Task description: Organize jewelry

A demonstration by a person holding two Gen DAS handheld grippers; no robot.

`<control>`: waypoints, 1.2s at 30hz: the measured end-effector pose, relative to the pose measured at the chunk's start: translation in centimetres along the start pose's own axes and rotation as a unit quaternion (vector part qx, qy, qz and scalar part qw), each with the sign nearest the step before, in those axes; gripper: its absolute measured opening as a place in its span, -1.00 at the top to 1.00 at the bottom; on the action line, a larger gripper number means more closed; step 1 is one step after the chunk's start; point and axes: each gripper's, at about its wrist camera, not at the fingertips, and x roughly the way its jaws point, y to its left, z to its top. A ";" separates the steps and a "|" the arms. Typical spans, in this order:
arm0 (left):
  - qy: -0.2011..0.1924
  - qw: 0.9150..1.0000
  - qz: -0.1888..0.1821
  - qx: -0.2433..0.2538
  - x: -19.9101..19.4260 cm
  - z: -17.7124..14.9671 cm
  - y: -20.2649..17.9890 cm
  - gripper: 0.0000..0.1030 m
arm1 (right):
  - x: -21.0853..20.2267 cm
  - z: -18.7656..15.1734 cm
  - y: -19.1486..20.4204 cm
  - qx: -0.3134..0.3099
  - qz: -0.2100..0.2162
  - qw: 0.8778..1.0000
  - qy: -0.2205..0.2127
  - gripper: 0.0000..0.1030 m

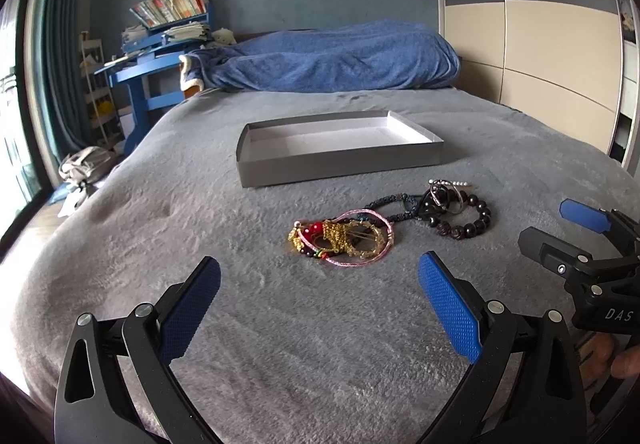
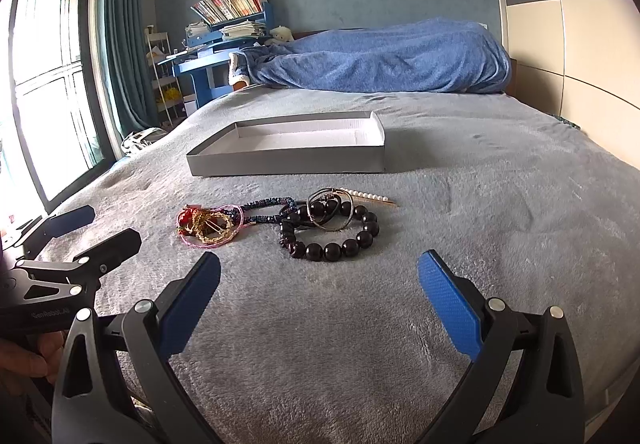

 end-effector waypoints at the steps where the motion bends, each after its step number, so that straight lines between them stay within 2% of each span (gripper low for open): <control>1: 0.000 1.000 0.001 0.001 0.0 0.0 0.0 -0.90 | 0.1 0.0 0.0 0.002 0.000 1.000 0.001 -0.90; 7: 0.000 1.000 0.007 0.016 0.2 0.3 -0.2 -0.90 | 0.5 0.1 -0.3 0.007 0.000 1.000 0.005 -0.90; 11: 0.016 1.000 0.007 0.021 1.0 0.9 -0.1 -0.90 | 0.8 0.4 -0.5 0.014 0.001 1.000 0.016 -0.90; 17: 0.036 0.999 -0.013 0.027 1.9 1.2 0.0 -0.90 | 1.6 1.0 -0.9 0.023 0.002 0.999 0.037 -0.90; 22: 0.065 0.997 -0.027 -0.006 3.6 1.9 1.0 -0.90 | 2.4 1.7 -1.3 0.031 0.006 0.998 0.058 -0.90; 26: 0.071 0.996 -0.057 -0.025 4.6 2.7 1.8 -0.86 | 2.8 1.6 -1.6 0.042 0.009 0.996 0.074 -0.90; 29: 0.068 0.995 -0.075 -0.010 5.2 3.4 1.5 -0.61 | 3.0 1.6 -1.5 0.042 0.011 0.996 0.078 -0.90; 31: 0.074 0.993 -0.088 0.000 5.9 3.7 1.2 -0.28 | 3.0 1.6 -1.5 0.039 0.010 0.996 0.079 -0.90; 33: 0.079 0.992 -0.094 0.009 6.4 3.8 0.8 -0.08 | 3.1 1.7 -1.5 0.039 0.009 0.996 0.081 -0.90; 36: 0.087 0.991 -0.101 0.017 7.2 3.8 0.5 0.14 | 3.2 1.8 -1.6 0.041 0.008 0.995 0.086 -0.90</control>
